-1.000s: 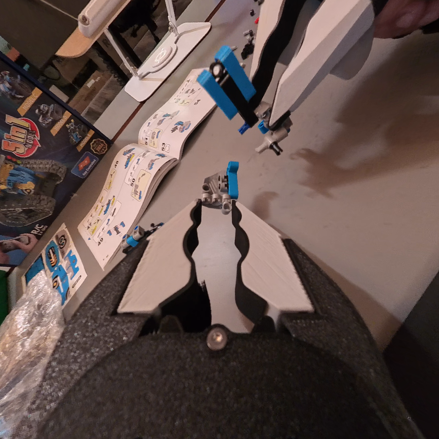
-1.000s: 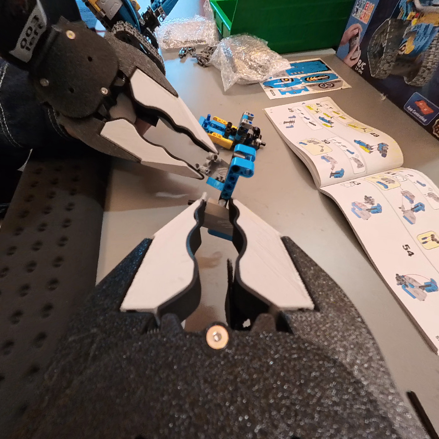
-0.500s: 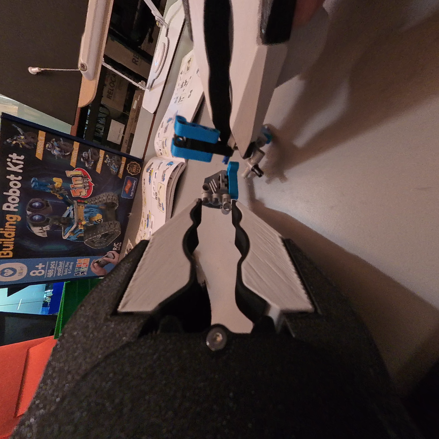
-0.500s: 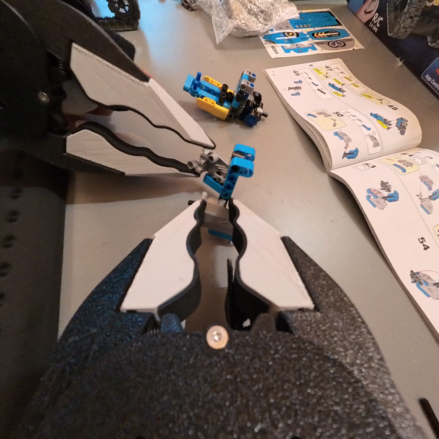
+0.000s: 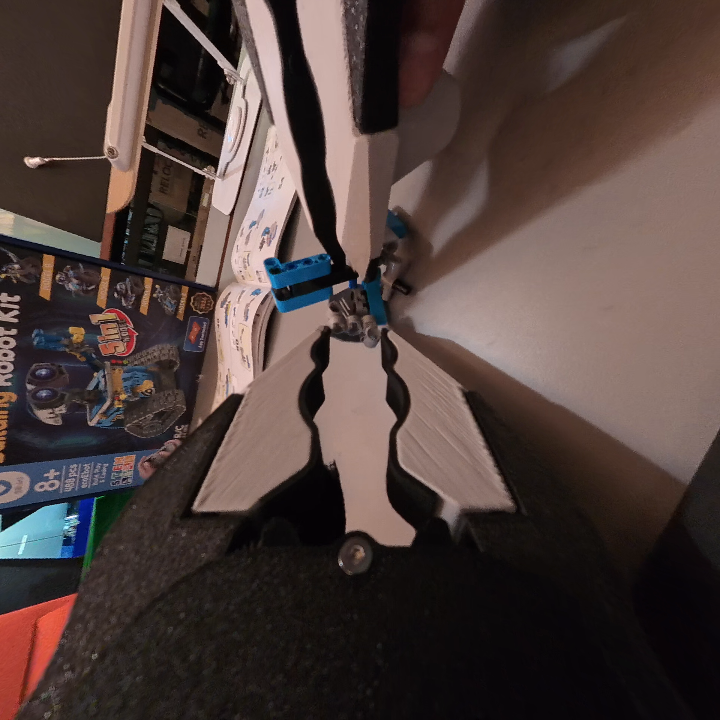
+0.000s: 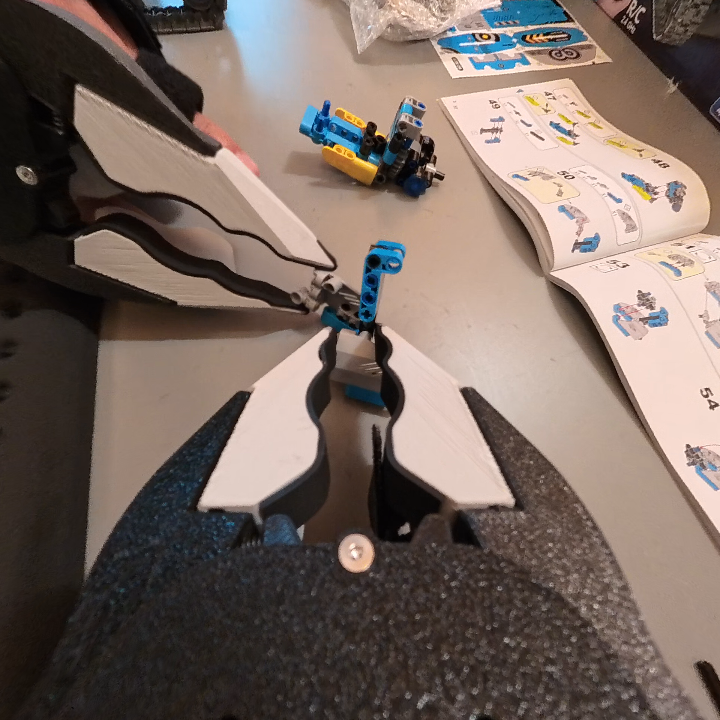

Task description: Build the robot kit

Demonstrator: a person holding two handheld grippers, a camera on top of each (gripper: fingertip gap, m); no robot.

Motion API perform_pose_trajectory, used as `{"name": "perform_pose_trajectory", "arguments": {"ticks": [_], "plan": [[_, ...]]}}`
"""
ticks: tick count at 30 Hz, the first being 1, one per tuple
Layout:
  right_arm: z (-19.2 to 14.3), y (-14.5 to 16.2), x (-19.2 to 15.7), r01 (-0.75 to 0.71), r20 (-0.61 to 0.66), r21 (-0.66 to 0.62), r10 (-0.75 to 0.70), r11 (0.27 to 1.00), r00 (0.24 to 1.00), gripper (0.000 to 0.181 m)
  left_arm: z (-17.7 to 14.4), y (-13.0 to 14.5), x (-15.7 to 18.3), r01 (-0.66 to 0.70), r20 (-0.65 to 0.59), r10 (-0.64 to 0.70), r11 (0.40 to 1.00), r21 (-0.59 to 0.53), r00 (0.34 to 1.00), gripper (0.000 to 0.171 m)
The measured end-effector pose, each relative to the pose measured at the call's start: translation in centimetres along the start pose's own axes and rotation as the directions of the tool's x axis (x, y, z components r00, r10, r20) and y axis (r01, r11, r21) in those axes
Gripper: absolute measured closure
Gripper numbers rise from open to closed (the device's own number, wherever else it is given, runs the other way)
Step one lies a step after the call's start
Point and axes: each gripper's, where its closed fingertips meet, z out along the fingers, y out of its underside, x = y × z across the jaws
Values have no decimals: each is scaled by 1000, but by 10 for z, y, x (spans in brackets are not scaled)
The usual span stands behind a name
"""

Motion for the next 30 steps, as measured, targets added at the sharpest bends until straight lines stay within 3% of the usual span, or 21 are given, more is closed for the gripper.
{"name": "perform_pose_trajectory", "arguments": {"ticks": [8, 13, 16, 22, 27, 30], "plan": [[-16, -12, 0, -99, 64, 78, 94, 992, 994, 164, -3, -2, 9, 189, -147, -184, 982, 21, 972, 138], [-18, -14, -8, -136, 136, 76, 124, 988, 983, 165, -10, -5, 9, 366, -275, -345, 930, 28, 897, 137], [-20, -17, -13, -119, 176, 73, 105, 990, 979, 165, -13, -2, 0, 509, -323, -478, 861, 14, 817, 137], [-14, -26, -14, 65, 291, -94, -35, 993, 956, 165, -31, -10, -34, 779, -507, -653, 624, 60, 563, 130], [-2, -26, -17, 326, 425, -291, -184, 900, 886, 165, -31, 2, -46, 765, -545, -620, 641, 64, 564, 123], [3, -32, -22, 403, 486, -341, -207, 849, 849, 166, -32, 0, -42, 712, -583, -555, 699, 59, 593, 128]]}}
